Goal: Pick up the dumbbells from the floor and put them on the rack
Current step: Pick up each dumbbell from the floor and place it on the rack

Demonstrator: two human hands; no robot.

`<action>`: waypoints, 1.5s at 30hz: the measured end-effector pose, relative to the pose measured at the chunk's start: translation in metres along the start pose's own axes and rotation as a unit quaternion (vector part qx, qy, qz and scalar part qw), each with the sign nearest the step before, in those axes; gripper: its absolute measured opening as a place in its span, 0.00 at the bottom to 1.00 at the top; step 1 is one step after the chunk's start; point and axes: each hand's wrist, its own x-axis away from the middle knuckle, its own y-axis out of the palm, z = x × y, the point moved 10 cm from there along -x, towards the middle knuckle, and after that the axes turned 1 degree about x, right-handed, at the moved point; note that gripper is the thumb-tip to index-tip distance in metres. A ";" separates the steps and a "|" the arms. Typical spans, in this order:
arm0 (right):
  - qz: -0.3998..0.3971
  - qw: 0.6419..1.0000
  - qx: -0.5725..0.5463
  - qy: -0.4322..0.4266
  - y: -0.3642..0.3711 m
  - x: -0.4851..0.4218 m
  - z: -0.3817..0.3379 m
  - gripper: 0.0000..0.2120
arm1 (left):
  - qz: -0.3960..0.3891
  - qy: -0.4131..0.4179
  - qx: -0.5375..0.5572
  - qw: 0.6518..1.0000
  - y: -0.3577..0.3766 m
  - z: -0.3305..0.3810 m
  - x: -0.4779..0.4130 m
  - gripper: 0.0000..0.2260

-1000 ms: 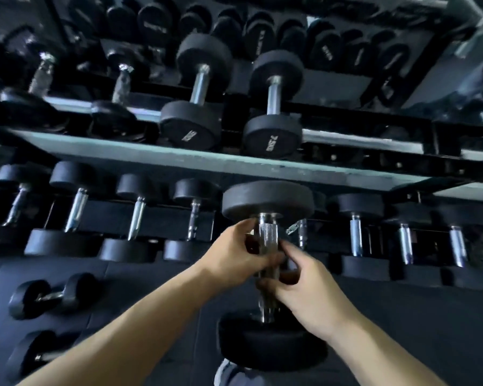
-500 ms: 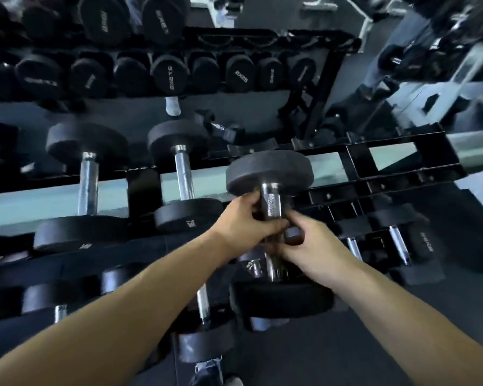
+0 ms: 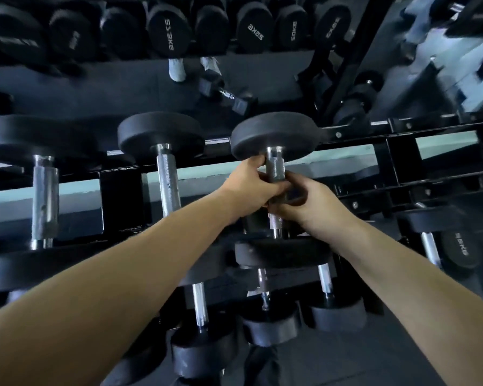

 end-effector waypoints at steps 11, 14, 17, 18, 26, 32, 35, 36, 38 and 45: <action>-0.054 0.998 -0.025 -0.023 -0.030 -0.058 0.020 0.22 | 0.045 -0.015 0.047 0.998 0.007 -0.001 -0.057 0.12; -0.056 0.998 -0.023 -0.032 -0.029 -0.067 0.023 0.22 | 0.058 -0.004 0.044 0.997 0.003 -0.003 -0.062 0.12; -0.061 0.997 -0.013 -0.040 -0.022 -0.074 0.026 0.22 | 0.065 -0.014 0.051 0.996 -0.002 -0.009 -0.062 0.11; -0.063 0.997 -0.013 -0.039 -0.020 -0.075 0.027 0.22 | 0.063 -0.015 0.050 0.997 -0.003 -0.011 -0.062 0.11; -0.056 0.998 -0.006 -0.022 -0.011 -0.076 0.028 0.25 | 0.042 -0.014 0.035 0.998 -0.008 -0.014 -0.061 0.11; -0.052 0.999 -0.008 -0.004 -0.014 -0.074 0.028 0.23 | 0.057 -0.029 0.011 0.998 -0.008 -0.012 -0.055 0.10; -0.043 0.999 0.005 0.012 -0.017 -0.072 0.030 0.27 | 0.087 -0.037 -0.014 0.995 -0.012 -0.014 -0.047 0.12; -0.030 0.999 0.020 0.018 -0.020 -0.071 0.030 0.30 | 0.094 -0.040 -0.017 0.995 -0.013 -0.015 -0.043 0.13; -0.002 0.998 0.056 0.016 -0.029 -0.068 0.030 0.37 | 0.113 -0.038 -0.031 0.992 -0.017 -0.013 -0.033 0.16; 0.062 0.994 0.060 -0.069 -0.039 -0.013 -0.010 0.23 | 0.190 -0.005 0.007 0.982 -0.038 0.007 0.023 0.30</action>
